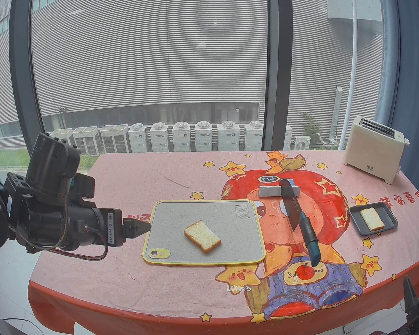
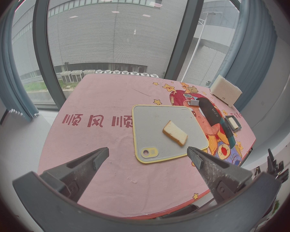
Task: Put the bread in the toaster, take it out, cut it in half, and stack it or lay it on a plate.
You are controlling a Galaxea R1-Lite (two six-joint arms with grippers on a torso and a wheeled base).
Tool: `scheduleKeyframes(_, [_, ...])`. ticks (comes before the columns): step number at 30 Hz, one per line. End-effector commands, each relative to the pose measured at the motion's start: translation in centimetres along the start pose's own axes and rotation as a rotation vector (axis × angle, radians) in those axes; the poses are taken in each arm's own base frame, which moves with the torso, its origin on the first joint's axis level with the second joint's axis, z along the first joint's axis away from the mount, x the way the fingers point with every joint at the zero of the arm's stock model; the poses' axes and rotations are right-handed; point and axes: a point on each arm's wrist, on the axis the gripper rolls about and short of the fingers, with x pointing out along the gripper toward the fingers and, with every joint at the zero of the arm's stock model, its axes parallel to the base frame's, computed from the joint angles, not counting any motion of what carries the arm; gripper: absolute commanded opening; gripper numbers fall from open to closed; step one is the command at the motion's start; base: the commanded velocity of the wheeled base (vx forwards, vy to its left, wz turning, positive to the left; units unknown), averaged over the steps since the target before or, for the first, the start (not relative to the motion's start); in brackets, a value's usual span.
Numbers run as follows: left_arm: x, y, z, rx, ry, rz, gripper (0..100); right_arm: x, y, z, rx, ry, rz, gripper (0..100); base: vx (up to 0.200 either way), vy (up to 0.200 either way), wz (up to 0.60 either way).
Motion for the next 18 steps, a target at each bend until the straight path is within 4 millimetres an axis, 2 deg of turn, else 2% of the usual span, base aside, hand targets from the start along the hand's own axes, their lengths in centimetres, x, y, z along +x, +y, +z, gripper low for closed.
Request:
scheduleKeyframes(1, [0.5,-1.0,0.6,-0.015,0.008,-0.012,100,0.0,0.0,-0.5,-0.001,0.002,0.000,100,0.000,0.000,0.00])
scheduleKeyframes(5, [1.0,-1.0,0.5,-0.013,0.026,-0.001,100,0.0,0.0,-0.5,-0.001,0.002,0.000,100,0.000,0.000,0.00])
scheduleKeyframes(11, [3.1,-1.1,0.2,-0.001,0.057,0.087,100,0.0,0.0,-0.5,-0.001,0.000,0.000,100,0.000,0.000,0.00])
scheduleKeyframes(18, [4.3,-2.0,-0.3,0.022,0.093,0.085,100,0.0,0.0,-0.5,-0.001,0.002,0.000,100,0.000,0.000,0.00])
